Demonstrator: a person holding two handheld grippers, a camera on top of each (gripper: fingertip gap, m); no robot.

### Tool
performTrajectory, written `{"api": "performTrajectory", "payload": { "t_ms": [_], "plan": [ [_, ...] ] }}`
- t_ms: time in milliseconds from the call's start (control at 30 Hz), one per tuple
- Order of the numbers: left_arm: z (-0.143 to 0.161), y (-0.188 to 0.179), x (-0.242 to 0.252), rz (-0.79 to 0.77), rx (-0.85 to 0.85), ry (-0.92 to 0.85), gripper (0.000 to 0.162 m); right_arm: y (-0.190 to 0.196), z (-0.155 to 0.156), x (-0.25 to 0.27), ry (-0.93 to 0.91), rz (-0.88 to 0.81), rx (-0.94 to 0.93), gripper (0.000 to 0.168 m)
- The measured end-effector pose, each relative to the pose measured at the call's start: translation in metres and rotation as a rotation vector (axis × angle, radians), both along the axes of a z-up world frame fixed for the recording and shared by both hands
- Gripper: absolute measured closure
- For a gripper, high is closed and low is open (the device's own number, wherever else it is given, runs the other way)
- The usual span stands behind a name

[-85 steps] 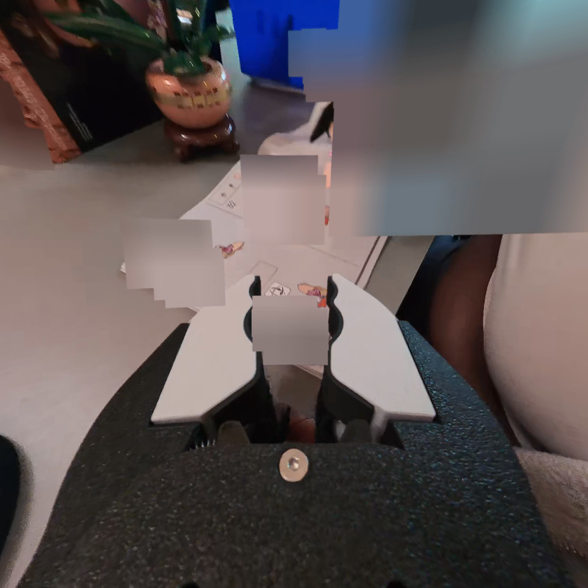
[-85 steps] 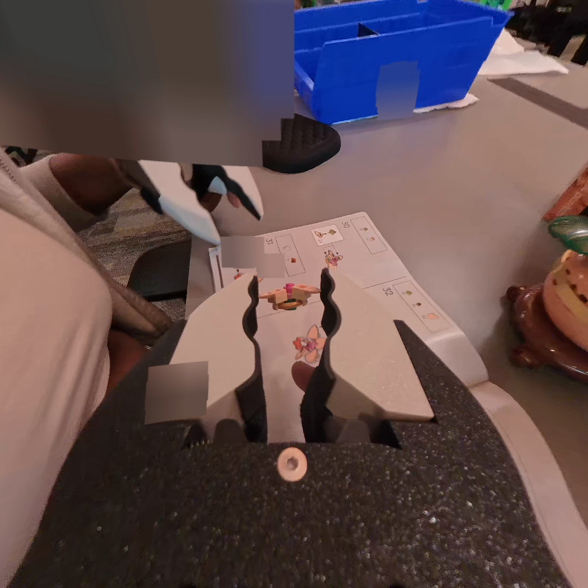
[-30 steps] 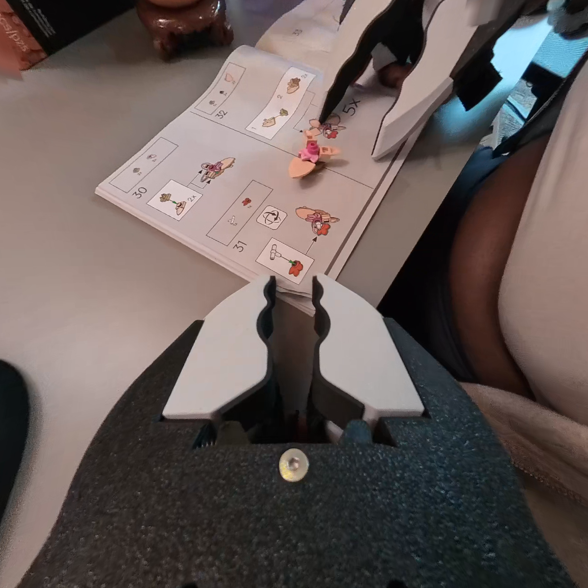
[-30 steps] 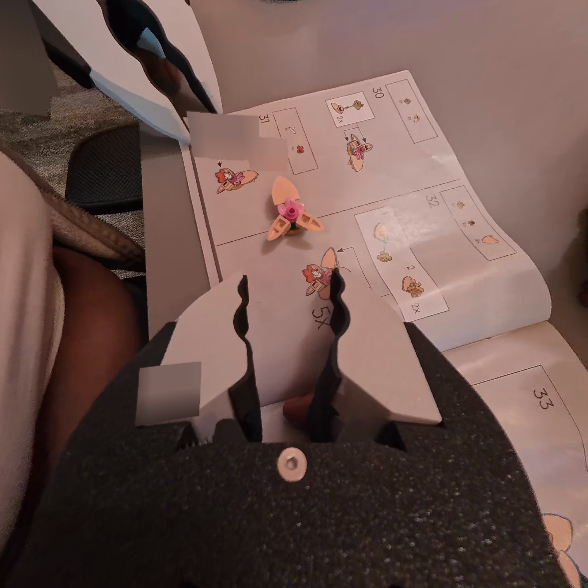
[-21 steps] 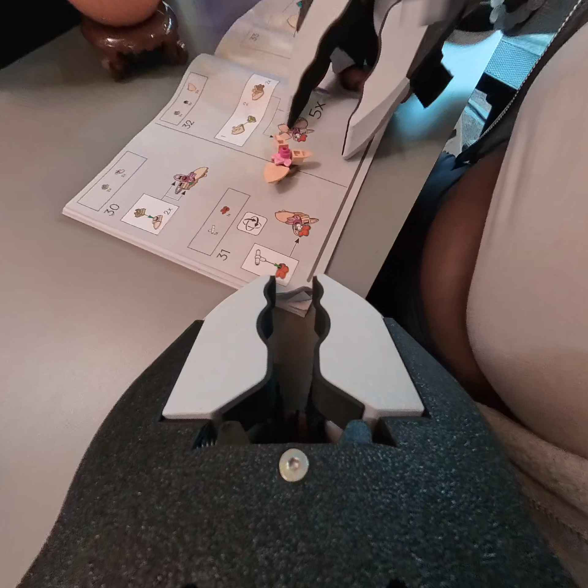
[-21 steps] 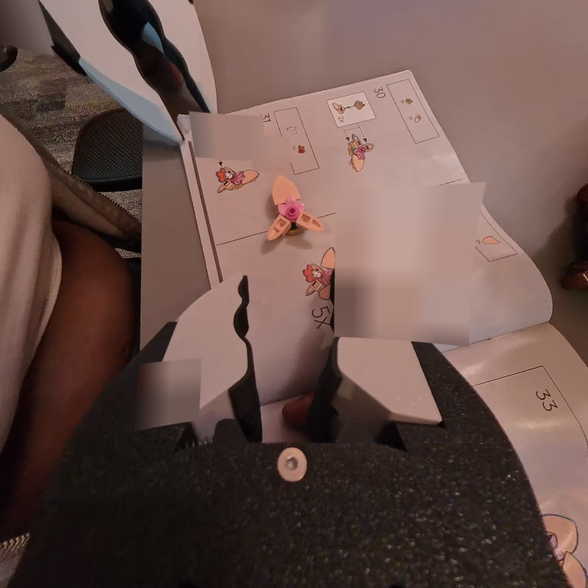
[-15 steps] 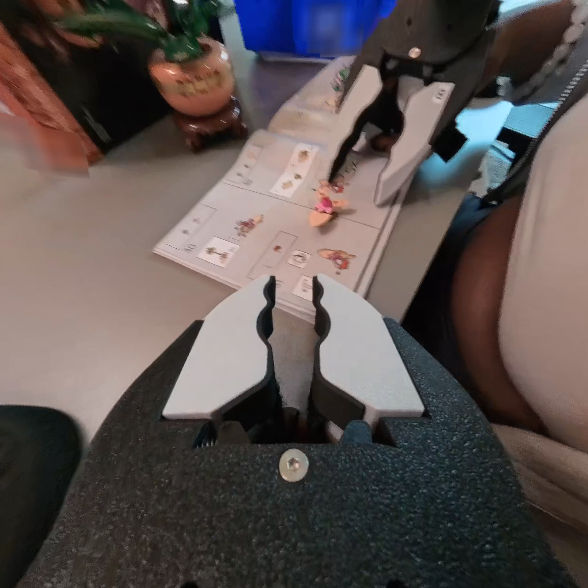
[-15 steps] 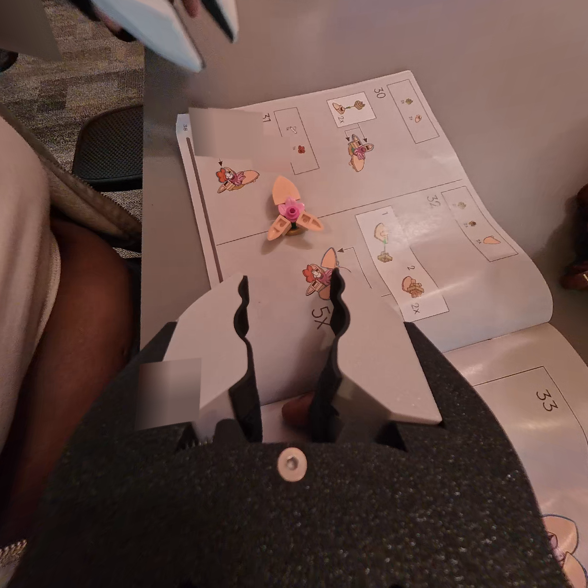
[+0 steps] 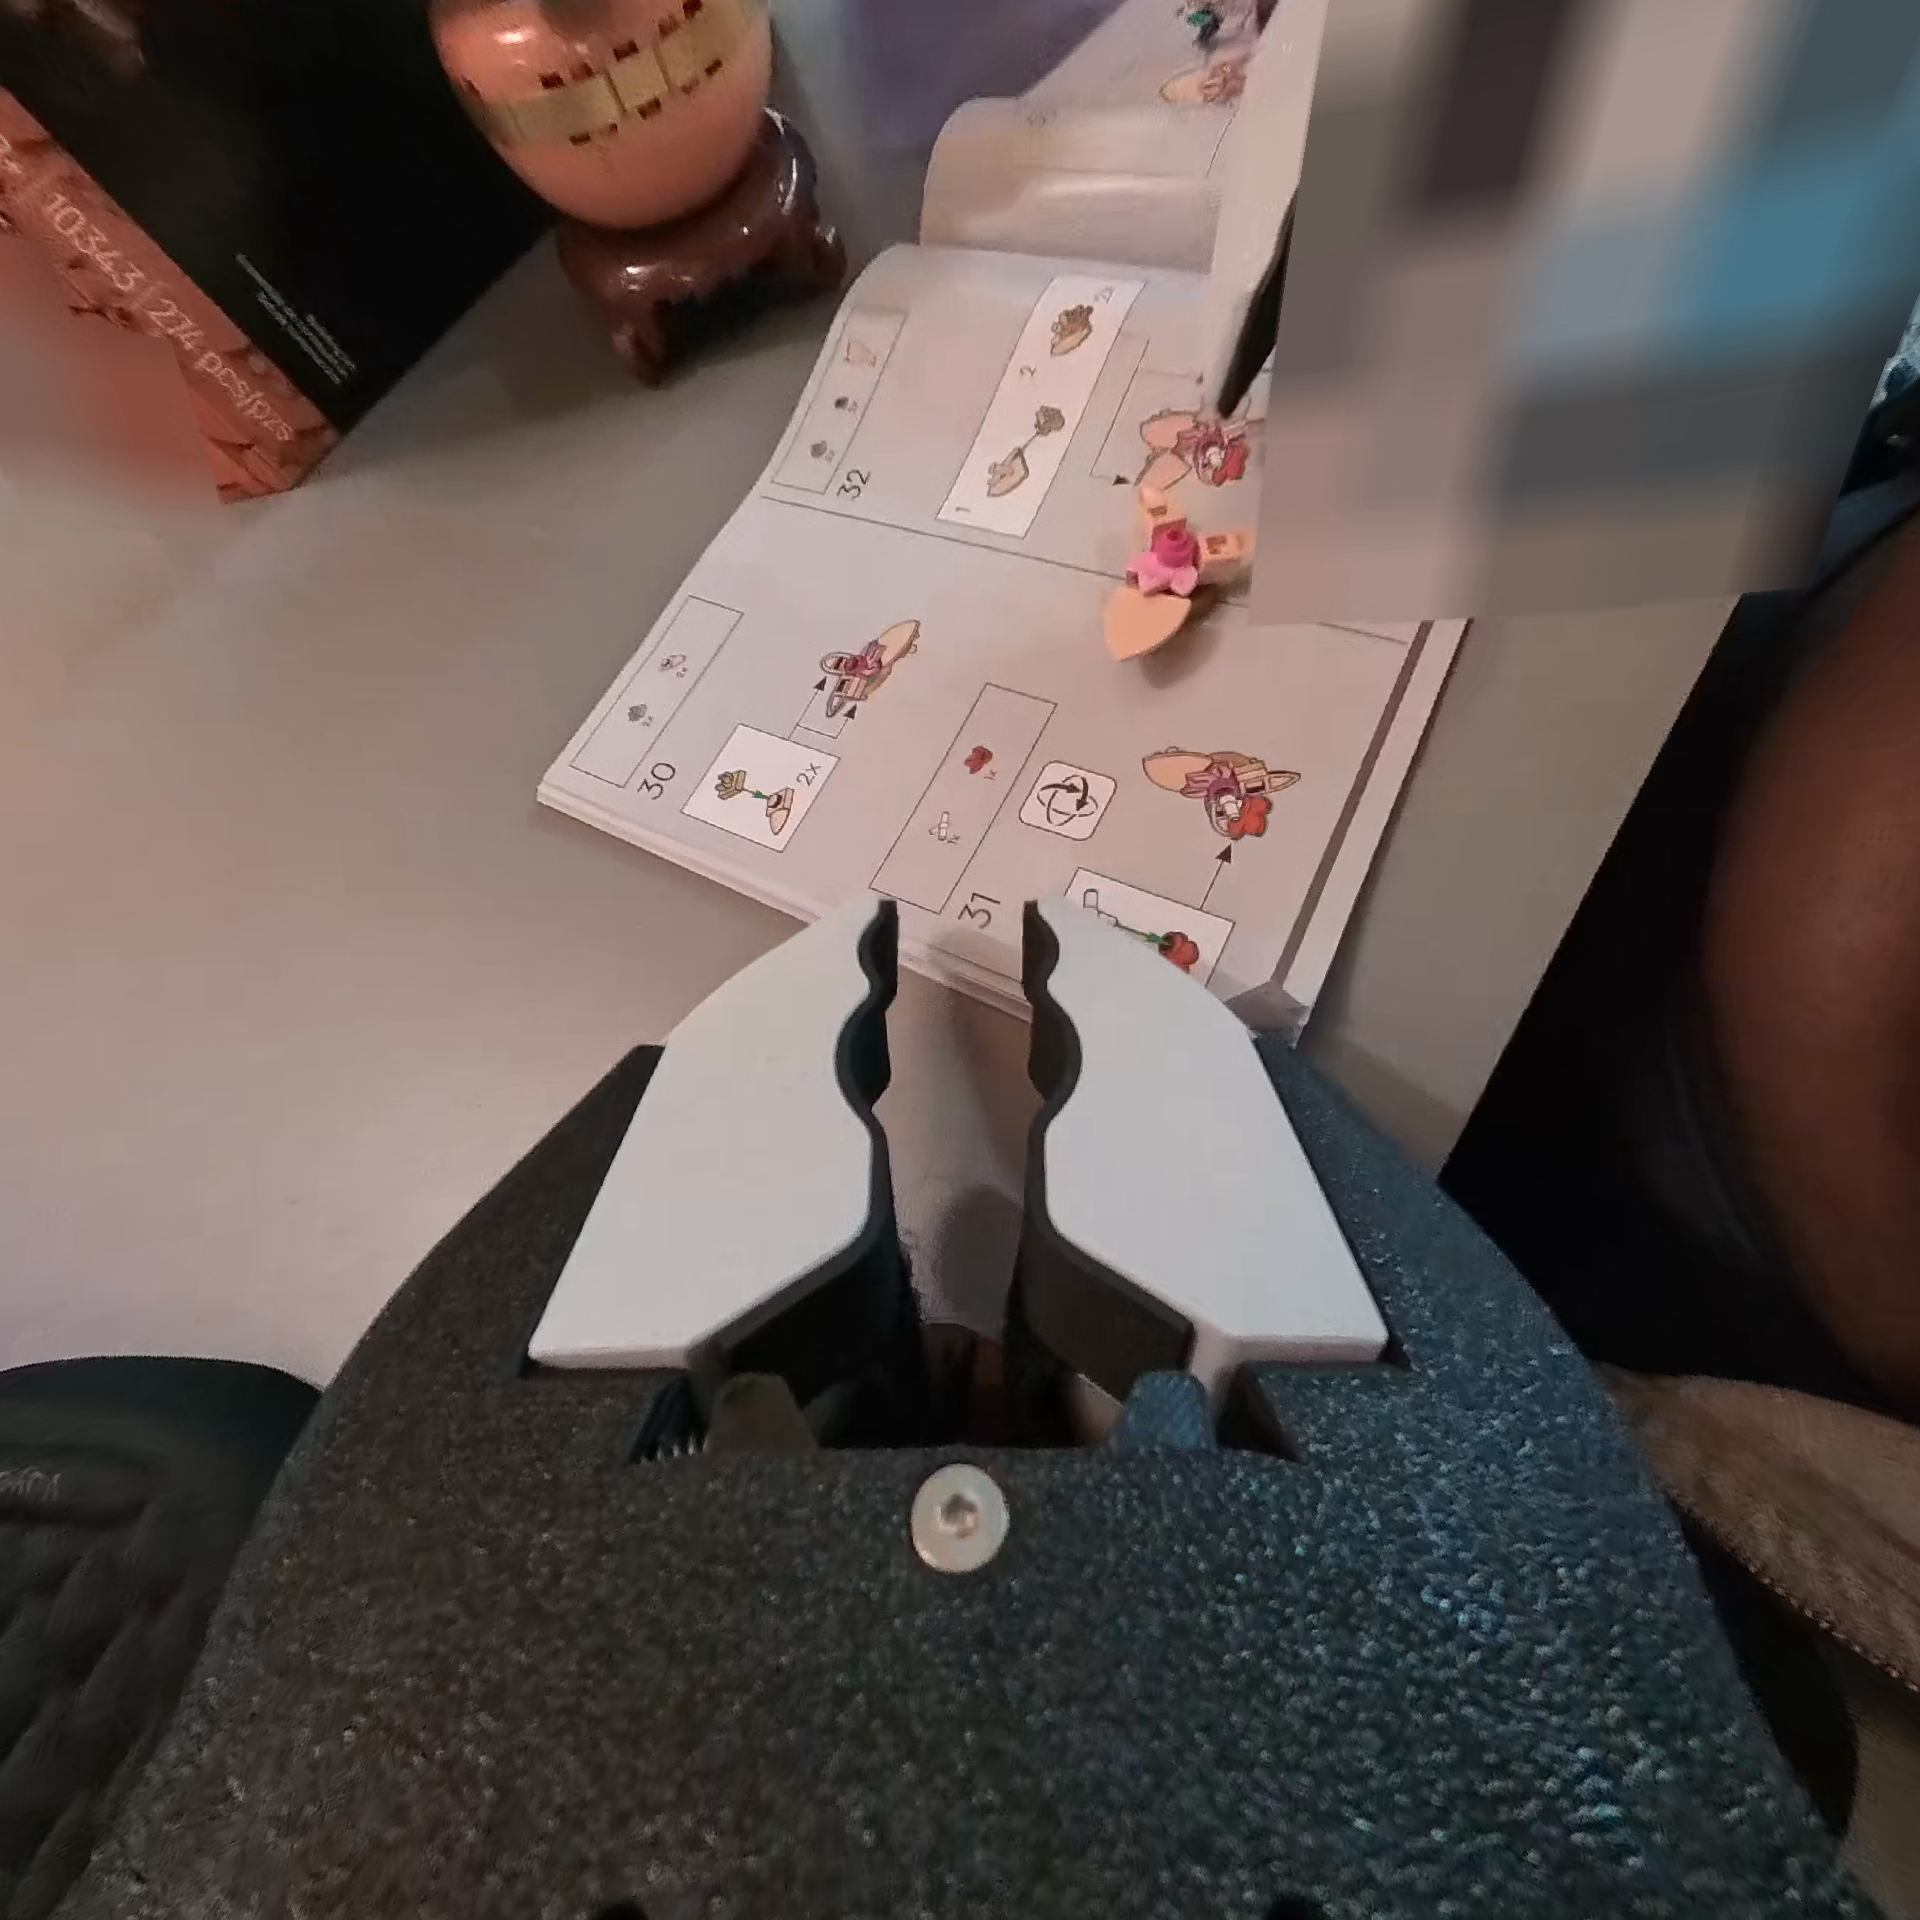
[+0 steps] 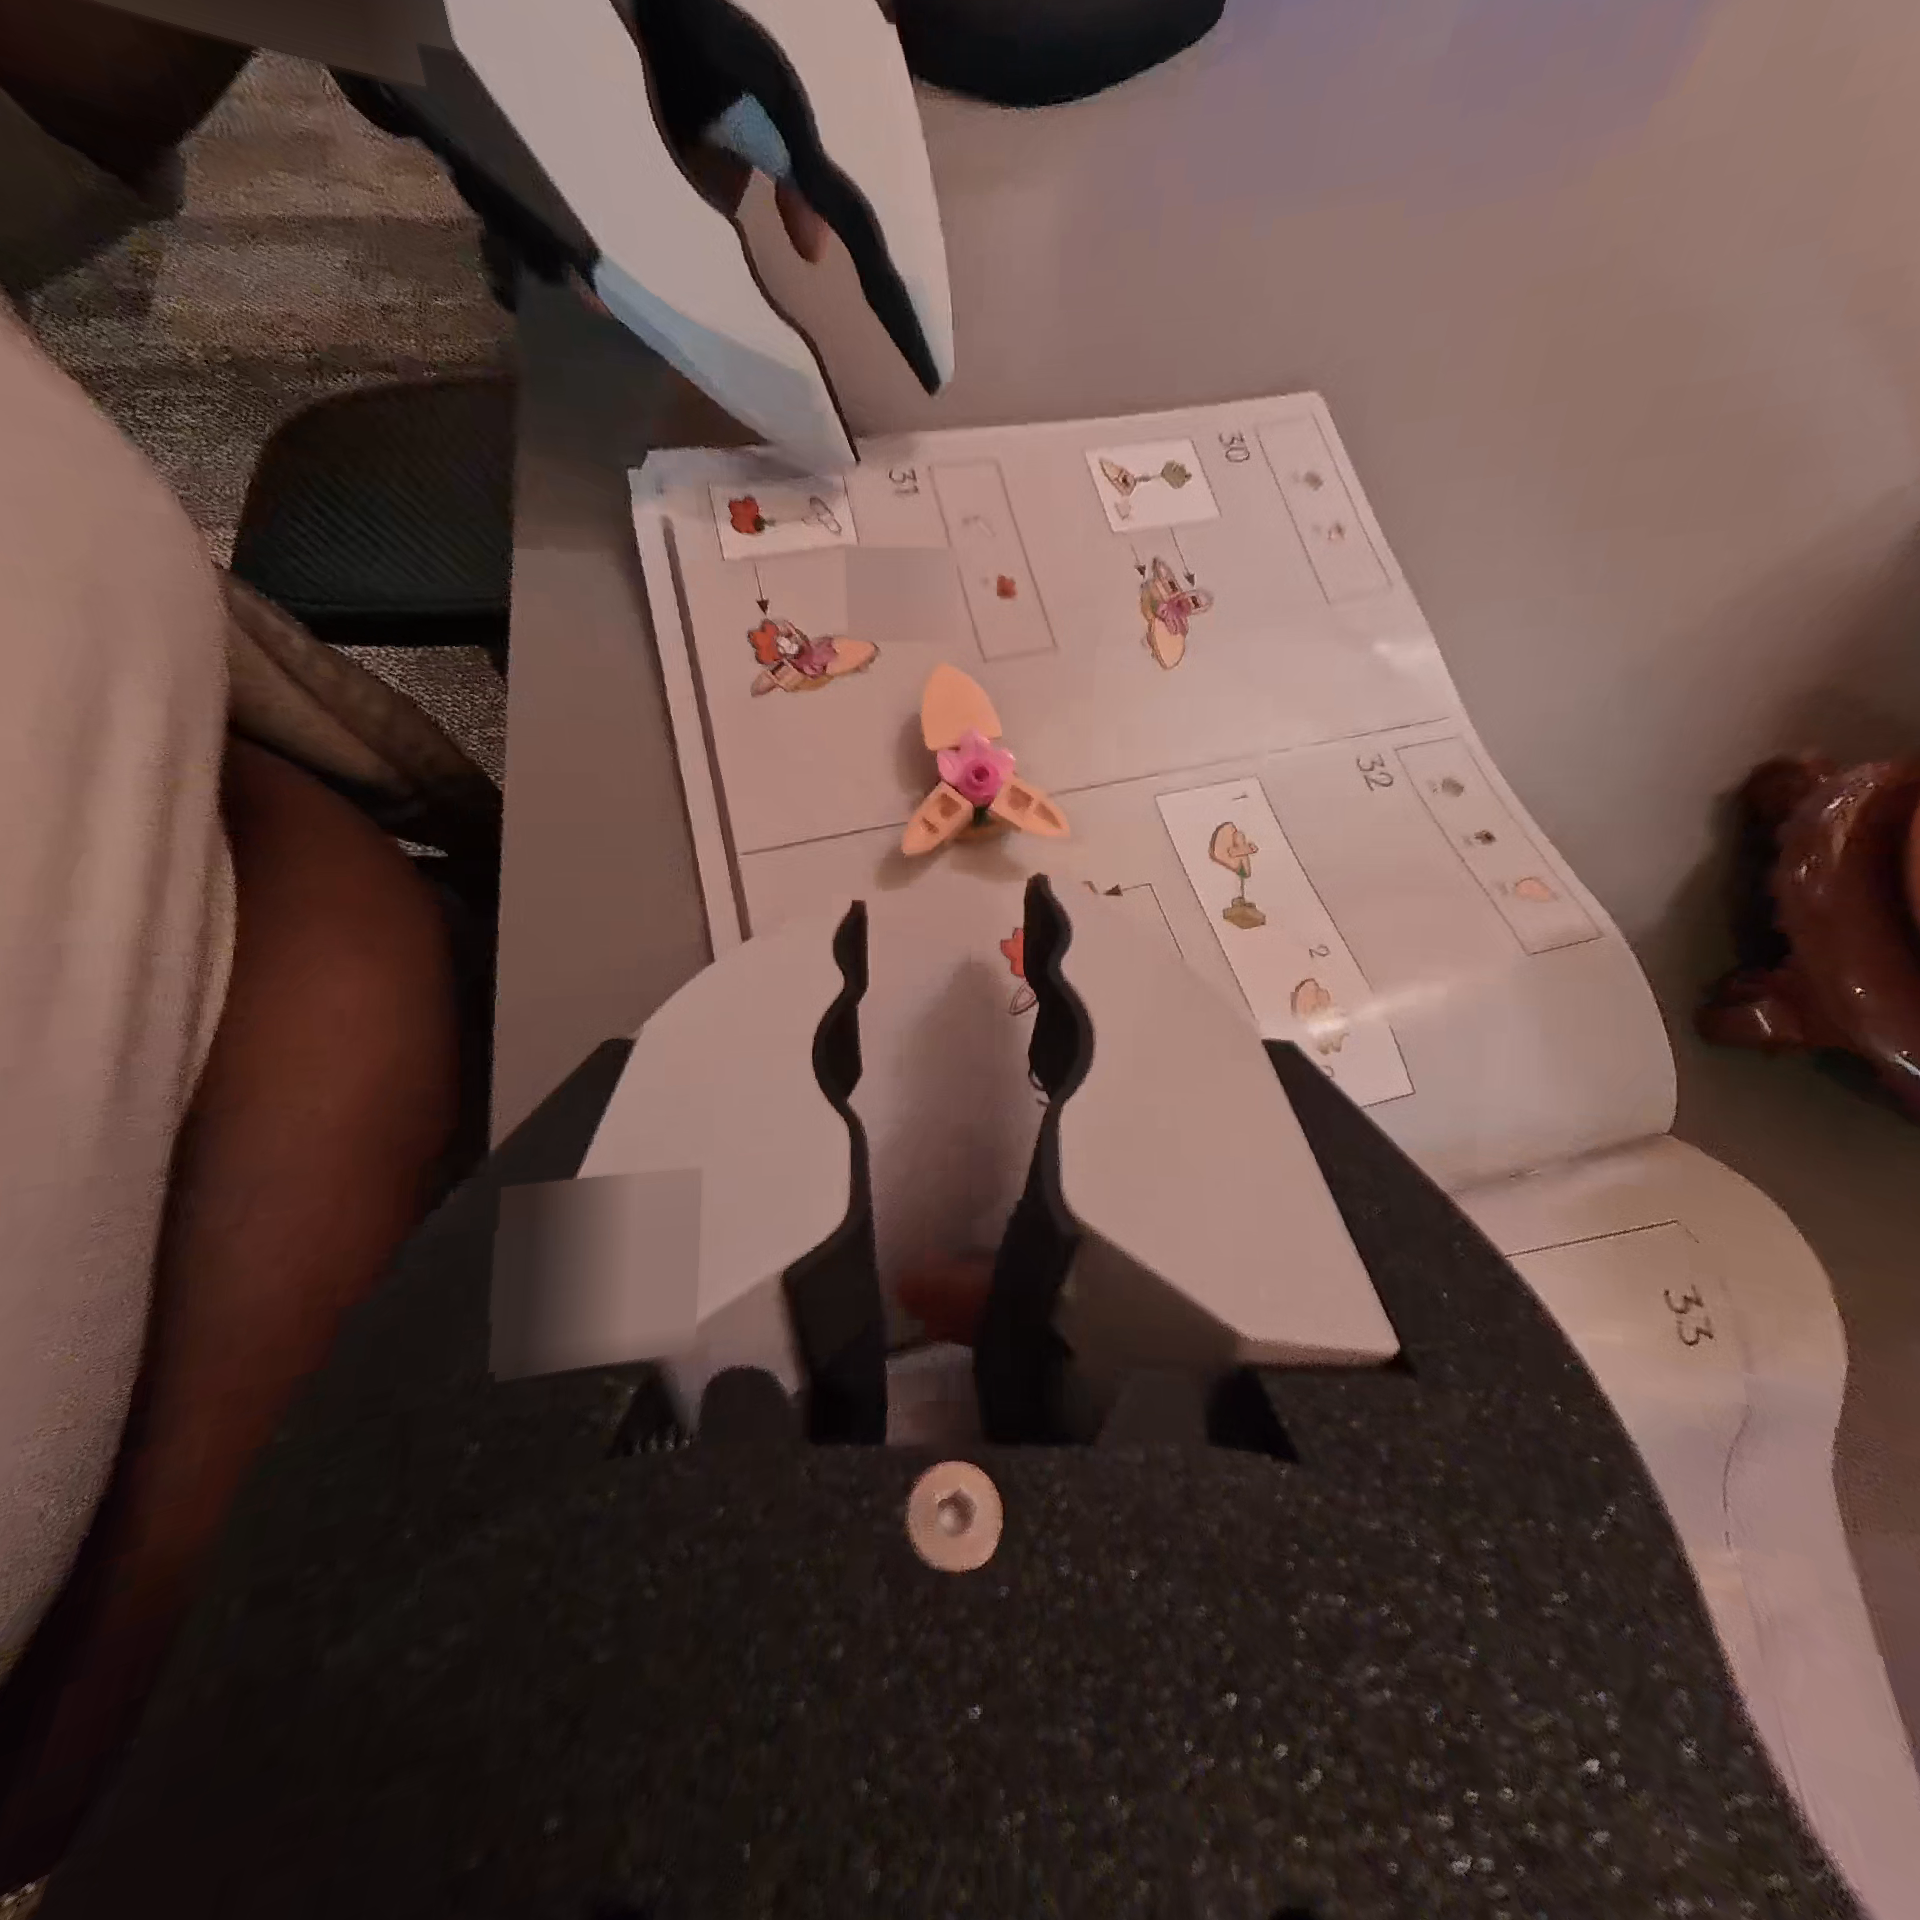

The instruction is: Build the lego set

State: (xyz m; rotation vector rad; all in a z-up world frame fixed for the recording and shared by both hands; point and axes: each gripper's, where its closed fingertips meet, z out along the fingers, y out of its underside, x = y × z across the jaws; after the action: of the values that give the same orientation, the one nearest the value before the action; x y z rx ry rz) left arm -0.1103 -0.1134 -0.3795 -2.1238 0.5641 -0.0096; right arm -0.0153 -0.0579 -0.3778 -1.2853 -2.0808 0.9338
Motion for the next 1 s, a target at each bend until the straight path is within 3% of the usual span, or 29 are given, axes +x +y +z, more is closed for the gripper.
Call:
{"api": "performTrajectory", "payload": {
  "t_ms": [367,533,767,1000],
  "plan": [
    [-0.009,0.002,-0.004,0.031,-0.061,0.015,0.148,-0.006,0.029,0.008,0.125,0.006,-0.118,0.152],
    [-0.007,0.005,-0.013,0.090,-0.057,-0.023,0.151,0.004,0.076,0.056,0.210,0.018,-0.172,0.168],
    [0.005,0.010,-0.028,0.163,-0.026,-0.190,0.157,0.110,0.152,0.170,0.284,-0.319,0.065,0.164],
    [0.025,0.009,-0.036,0.188,0.107,-0.229,0.157,0.212,0.139,0.267,0.130,-0.541,0.213,0.165]
  ]
}}
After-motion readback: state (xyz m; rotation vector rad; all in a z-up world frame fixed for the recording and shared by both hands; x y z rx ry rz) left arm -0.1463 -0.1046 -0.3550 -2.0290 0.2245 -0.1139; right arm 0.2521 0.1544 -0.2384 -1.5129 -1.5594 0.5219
